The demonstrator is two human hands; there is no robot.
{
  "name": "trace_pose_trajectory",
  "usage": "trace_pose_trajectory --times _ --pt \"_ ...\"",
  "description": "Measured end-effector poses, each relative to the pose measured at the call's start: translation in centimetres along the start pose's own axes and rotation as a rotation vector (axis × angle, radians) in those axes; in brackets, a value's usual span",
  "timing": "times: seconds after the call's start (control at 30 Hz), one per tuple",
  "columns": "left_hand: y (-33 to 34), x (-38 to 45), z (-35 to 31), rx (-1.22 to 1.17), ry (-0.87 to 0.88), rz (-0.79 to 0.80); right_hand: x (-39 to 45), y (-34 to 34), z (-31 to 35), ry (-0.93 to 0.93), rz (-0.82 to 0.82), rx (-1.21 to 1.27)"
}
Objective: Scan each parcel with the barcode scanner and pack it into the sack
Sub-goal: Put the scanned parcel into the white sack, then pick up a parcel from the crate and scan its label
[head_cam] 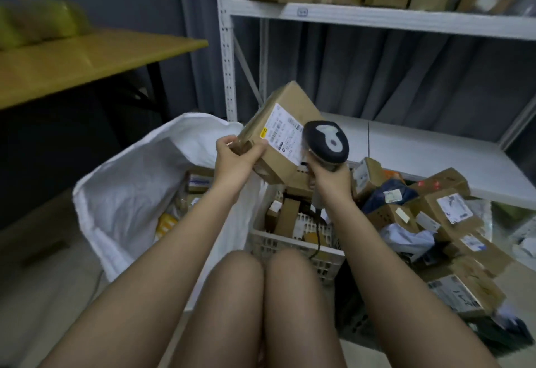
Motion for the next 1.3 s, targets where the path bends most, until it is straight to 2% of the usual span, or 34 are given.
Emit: trace_pose_trajectory --times 0.1,0.2,0.4,0.6,0.8,1.03,1.13,1.3 --pt "-5.2 0.7 -1.0 0.047 0.029 -0.076 -1.8 2.2 1.1 -0.102 0.163 -0.255" --pt "-8.9 1.0 -1.0 0.063 0.018 -0.076 -3.3 4.5 1.5 -0.15 0.321 -0.412" --pt "-12.2 1.4 0.5 0.039 -0.014 -0.091 -4.9 7.1 0.0 -0.168 0.468 -0.618" --pt "-12.8 2.1 1.8 0.056 -0.034 -0.096 -5.1 8.1 -0.7 -0.277 0.472 -0.699" --pt "-13.1 2.6 2.2 0.141 -0.011 -0.078 -4.4 7.9 -0.9 -0.267 0.443 -0.665" --pt "-13.8 2.4 2.6 0.135 -0.015 -0.101 -4.0 8.4 -1.0 -0.258 0.463 -0.656" --pt "-14.5 2.1 2.2 0.117 0.023 -0.159 -3.5 8.5 -1.3 -0.208 0.462 -0.563" --pt "-18.4 0.9 2.5 0.117 0.123 -0.339 -0.7 8.7 -2.7 -0.101 0.303 -0.427"
Point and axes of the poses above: each hand's wrist, its own x-axis towards the middle knuckle, its own y-axis out of the palm, z = x × y, the point moved 6 cm from there along x, towards the middle knuckle, and after that the axes turned 15 degrees about y, right-handed, at the moved point
